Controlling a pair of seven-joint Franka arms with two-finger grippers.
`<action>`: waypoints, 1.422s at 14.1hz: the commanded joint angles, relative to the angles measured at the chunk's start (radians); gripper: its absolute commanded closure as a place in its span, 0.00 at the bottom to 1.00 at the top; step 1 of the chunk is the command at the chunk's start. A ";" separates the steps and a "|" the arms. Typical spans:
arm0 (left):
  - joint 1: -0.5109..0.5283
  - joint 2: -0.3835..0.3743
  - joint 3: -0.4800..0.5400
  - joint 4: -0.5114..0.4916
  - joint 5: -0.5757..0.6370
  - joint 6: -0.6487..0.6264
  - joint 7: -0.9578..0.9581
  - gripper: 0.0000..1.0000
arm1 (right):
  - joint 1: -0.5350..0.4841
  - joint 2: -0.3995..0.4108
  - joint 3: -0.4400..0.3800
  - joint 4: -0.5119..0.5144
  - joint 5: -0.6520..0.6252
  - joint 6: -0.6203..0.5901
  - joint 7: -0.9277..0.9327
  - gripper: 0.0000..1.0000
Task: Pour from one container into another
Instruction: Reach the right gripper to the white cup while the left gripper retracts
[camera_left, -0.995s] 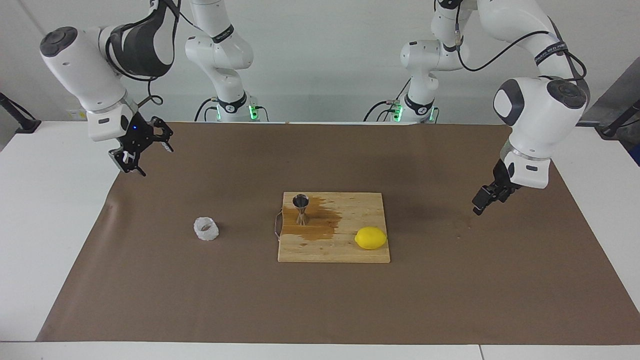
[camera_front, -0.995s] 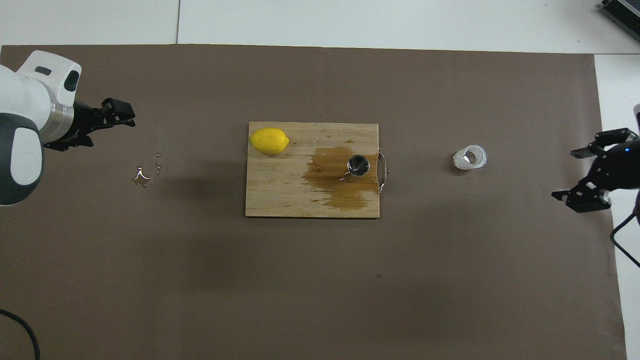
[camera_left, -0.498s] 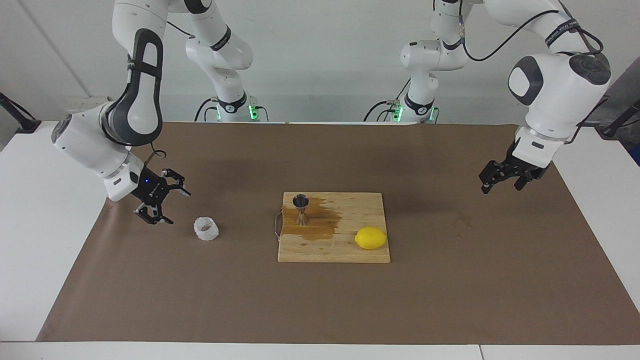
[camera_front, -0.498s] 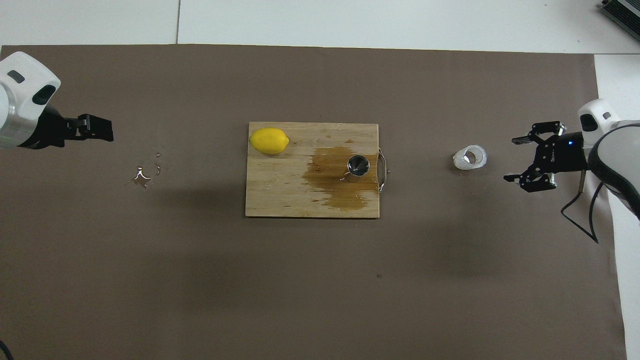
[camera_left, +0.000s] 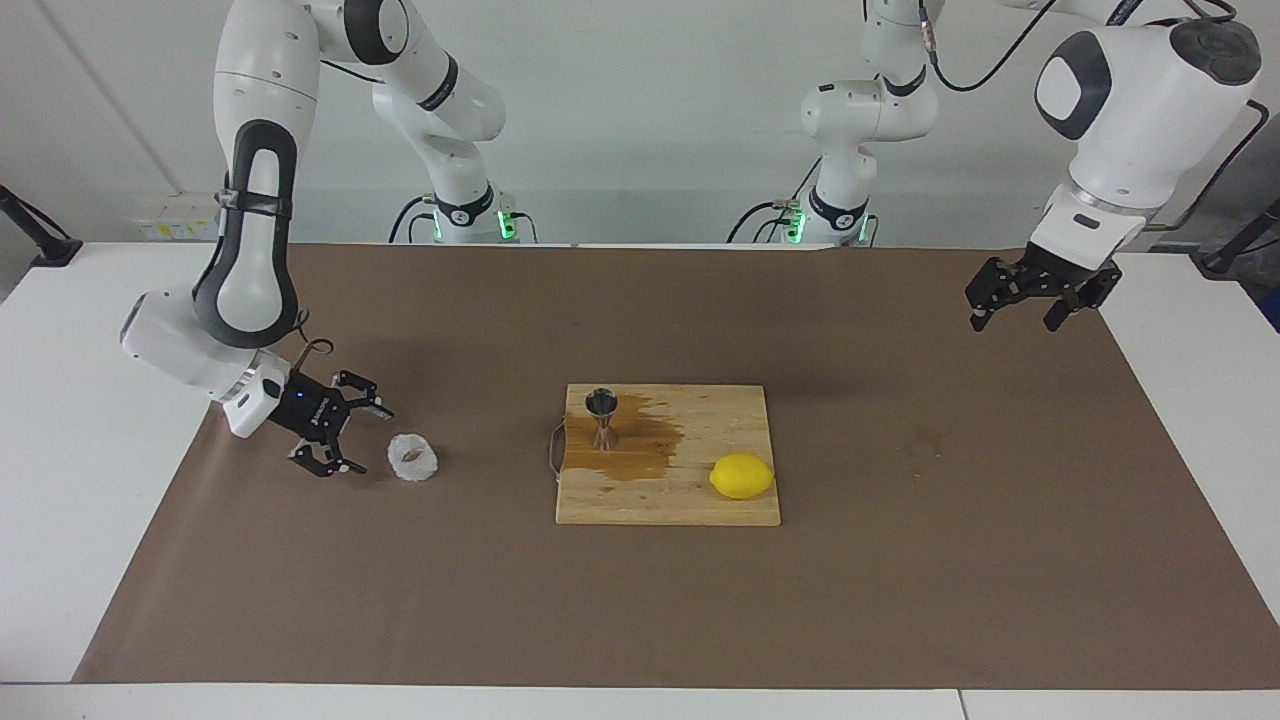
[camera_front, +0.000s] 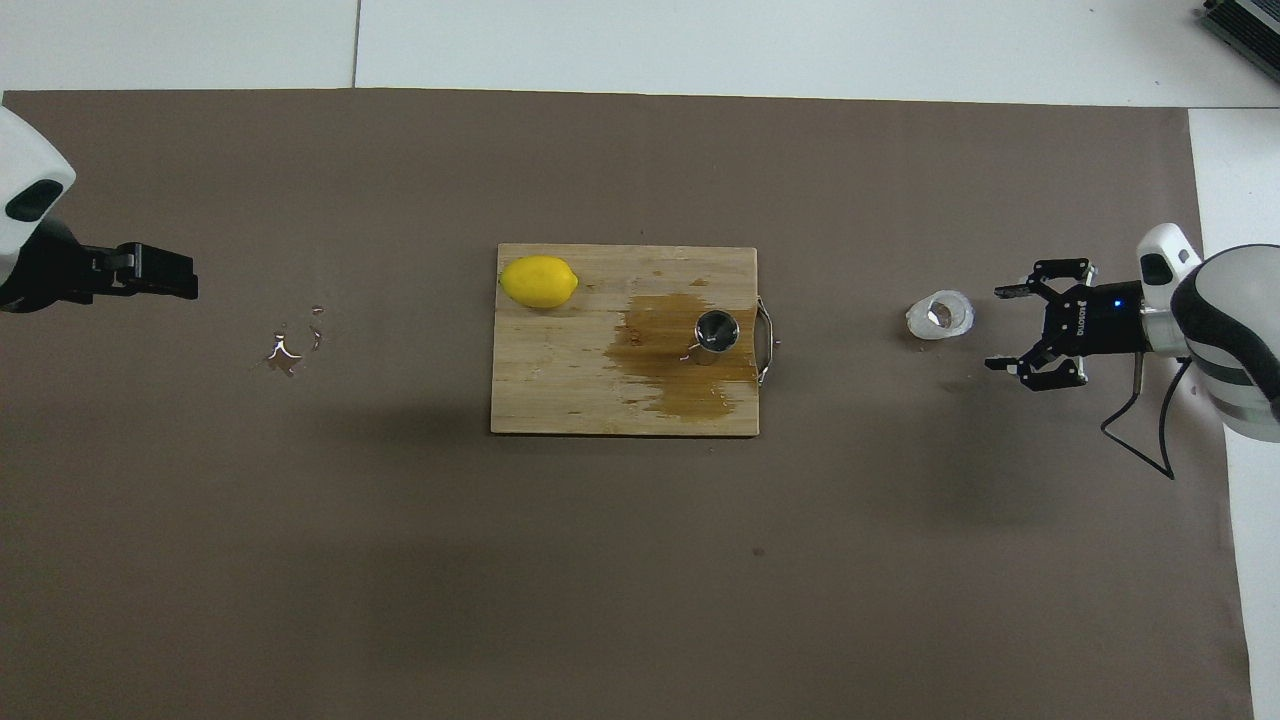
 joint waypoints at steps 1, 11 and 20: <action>-0.006 -0.027 0.003 -0.021 0.019 -0.023 0.006 0.00 | -0.002 0.042 0.013 0.023 0.056 0.009 -0.060 0.00; 0.009 -0.015 0.004 0.061 0.013 -0.118 0.012 0.00 | 0.079 0.055 0.015 0.004 0.053 0.089 -0.146 0.00; 0.033 -0.029 -0.032 0.027 0.008 -0.119 0.004 0.00 | 0.099 0.052 0.012 -0.019 -0.008 0.135 -0.172 0.68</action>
